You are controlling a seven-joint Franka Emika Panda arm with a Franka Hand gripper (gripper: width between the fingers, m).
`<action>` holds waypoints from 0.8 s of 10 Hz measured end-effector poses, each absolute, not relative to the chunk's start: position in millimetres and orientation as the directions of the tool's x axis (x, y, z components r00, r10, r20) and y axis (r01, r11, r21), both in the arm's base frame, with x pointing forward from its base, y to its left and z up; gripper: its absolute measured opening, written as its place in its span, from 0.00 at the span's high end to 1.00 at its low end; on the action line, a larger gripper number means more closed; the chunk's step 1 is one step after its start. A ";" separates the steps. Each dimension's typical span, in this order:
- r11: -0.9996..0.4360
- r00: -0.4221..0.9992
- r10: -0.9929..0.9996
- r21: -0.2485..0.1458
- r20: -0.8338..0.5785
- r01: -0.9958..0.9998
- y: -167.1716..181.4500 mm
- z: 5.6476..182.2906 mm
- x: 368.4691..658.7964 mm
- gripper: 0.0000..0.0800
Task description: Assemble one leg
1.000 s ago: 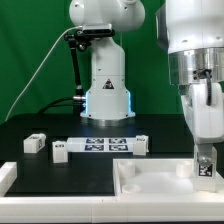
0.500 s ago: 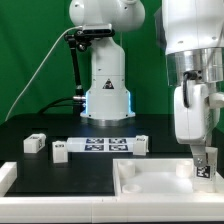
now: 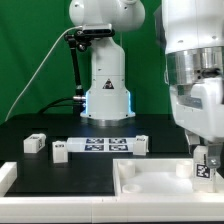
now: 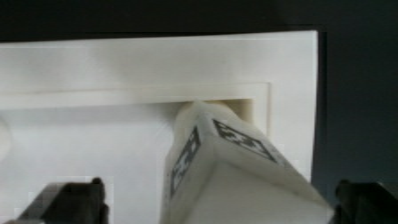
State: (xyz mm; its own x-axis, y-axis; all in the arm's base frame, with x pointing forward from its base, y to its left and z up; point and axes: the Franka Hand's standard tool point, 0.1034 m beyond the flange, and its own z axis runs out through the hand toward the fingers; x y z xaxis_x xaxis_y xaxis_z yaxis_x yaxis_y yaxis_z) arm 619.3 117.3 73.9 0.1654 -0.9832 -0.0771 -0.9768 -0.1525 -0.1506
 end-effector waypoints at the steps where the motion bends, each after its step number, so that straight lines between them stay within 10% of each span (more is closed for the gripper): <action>1: -0.246 0.258 -0.964 -0.151 -0.063 -0.957 118.4 73.7 619.0 0.19; 8: -0.812 0.812 -0.581 -0.089 0.049 -0.576 113.3 73.3 622.1 0.19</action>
Offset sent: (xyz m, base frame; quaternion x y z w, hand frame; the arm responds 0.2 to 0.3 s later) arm 0.0055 0.0105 0.0004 -0.0457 0.0058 -0.3002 0.9528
